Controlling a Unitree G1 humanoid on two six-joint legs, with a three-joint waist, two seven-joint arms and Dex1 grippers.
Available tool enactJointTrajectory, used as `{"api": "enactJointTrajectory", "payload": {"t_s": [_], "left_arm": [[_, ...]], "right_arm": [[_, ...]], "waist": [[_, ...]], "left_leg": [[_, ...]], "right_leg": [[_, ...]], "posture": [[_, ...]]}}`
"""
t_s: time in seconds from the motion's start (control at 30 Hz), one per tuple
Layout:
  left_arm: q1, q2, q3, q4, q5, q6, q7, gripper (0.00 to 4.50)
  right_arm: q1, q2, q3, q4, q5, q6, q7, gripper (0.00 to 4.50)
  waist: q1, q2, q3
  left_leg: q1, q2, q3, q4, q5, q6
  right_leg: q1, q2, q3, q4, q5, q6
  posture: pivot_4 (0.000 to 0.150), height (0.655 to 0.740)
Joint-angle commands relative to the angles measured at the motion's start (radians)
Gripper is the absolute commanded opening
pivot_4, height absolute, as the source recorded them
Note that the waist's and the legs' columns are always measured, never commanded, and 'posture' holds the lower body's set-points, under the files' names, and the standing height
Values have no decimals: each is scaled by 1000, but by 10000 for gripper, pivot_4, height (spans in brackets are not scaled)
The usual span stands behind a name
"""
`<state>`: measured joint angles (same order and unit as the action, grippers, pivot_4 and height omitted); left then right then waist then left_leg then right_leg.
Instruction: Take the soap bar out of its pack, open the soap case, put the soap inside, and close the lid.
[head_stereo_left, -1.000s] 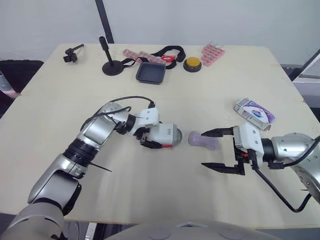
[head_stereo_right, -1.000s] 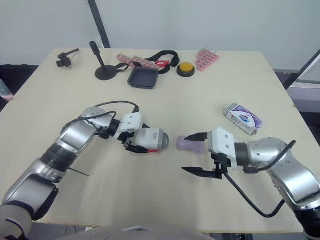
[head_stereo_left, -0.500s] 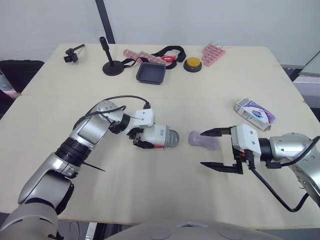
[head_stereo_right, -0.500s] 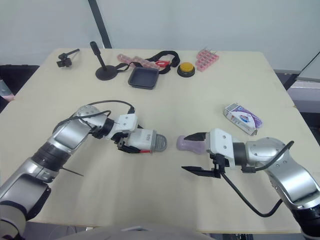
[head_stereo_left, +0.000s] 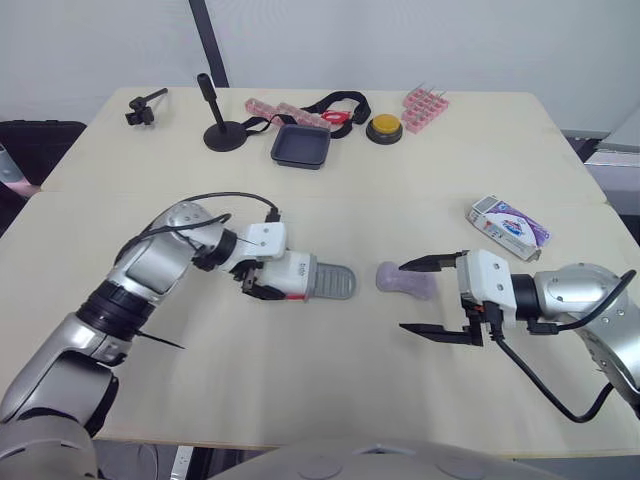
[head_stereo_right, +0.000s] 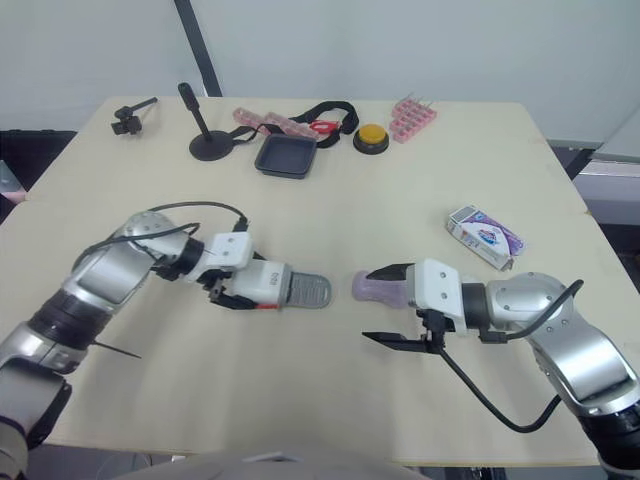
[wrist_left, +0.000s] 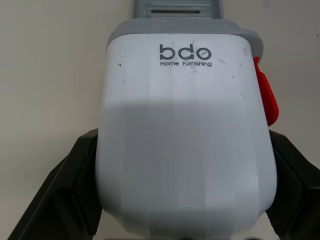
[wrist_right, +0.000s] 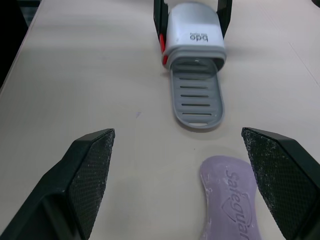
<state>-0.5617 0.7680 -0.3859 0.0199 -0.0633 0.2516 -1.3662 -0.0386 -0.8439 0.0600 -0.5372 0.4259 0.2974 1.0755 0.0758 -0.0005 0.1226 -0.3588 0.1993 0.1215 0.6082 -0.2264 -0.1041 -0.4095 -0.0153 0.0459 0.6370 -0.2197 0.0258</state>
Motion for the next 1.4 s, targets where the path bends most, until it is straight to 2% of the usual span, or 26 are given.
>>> {"api": "enactJointTrajectory", "payload": {"t_s": [0.03, 0.37, 0.53, 0.57, 0.6, 0.83, 1.03, 1.4], "left_arm": [[22, 56, 79, -12, -31, -55, -22, 34888], [72, 89, 162, 22, -99, -92, -50, 34888], [130, 47, 174, 121, -111, -190, -39, 34888], [130, 42, 167, 135, -99, -209, -37, 39886], [129, 39, 162, 148, -87, -225, -37, 42943], [118, 10, 131, 269, -30, -320, -33, 42943], [105, 23, 164, 252, -72, -295, -69, 42943], [173, 142, 261, 28, -153, -177, -66, 42943]], "right_arm": [[-11, 2, -7, -12, 5, -22, 13, 43705], [-31, 9, -2, 4, 2, -29, 28, 43705], [-49, 14, 4, 21, -3, -32, 35, 43705], [-50, 12, 7, 24, -9, -36, 37, 44713], [-50, 12, 8, 25, -12, -38, 38, 45000], [-51, 12, 4, 24, -16, -38, 31, 45000], [-39, 5, -6, 10, -10, -32, 28, 45000], [-50, 9, -1, 28, -22, -44, 33, 45000]], "waist": [[1, 0, 0], [2, 0, 0], [0, 1, -1], [1, 1, 0], [3, 0, 0], [3, 0, -1], [3, 1, -1], [1, 0, -1]], "left_leg": [[0, 0, 0, 0, 0, 0], [0, 0, 0, -1, 0, 0], [1, 0, 0, -1, 0, 0], [0, 0, 0, -1, 0, 0], [0, 0, 0, -1, 0, 0], [0, 0, 0, -1, 0, 0], [0, 0, 0, -1, 0, 0], [0, 0, 0, -2, 0, 0]], "right_leg": [[0, 0, 0, 0, 0, 0], [0, -1, -1, 0, 0, 0], [0, 0, 0, -1, 0, 0], [0, 0, 0, -1, 0, 0], [0, 0, -1, -1, 0, 0], [0, -1, -1, -1, 0, 0], [0, -1, -1, 0, 0, 0], [0, -1, -1, -1, 0, 0]], "posture": [[1500, 7400], [1500, 7400], [1500, 7400], [1500, 7400], [1500, 7400], [1500, 7400], [1500, 7400], [1500, 7400]]}}
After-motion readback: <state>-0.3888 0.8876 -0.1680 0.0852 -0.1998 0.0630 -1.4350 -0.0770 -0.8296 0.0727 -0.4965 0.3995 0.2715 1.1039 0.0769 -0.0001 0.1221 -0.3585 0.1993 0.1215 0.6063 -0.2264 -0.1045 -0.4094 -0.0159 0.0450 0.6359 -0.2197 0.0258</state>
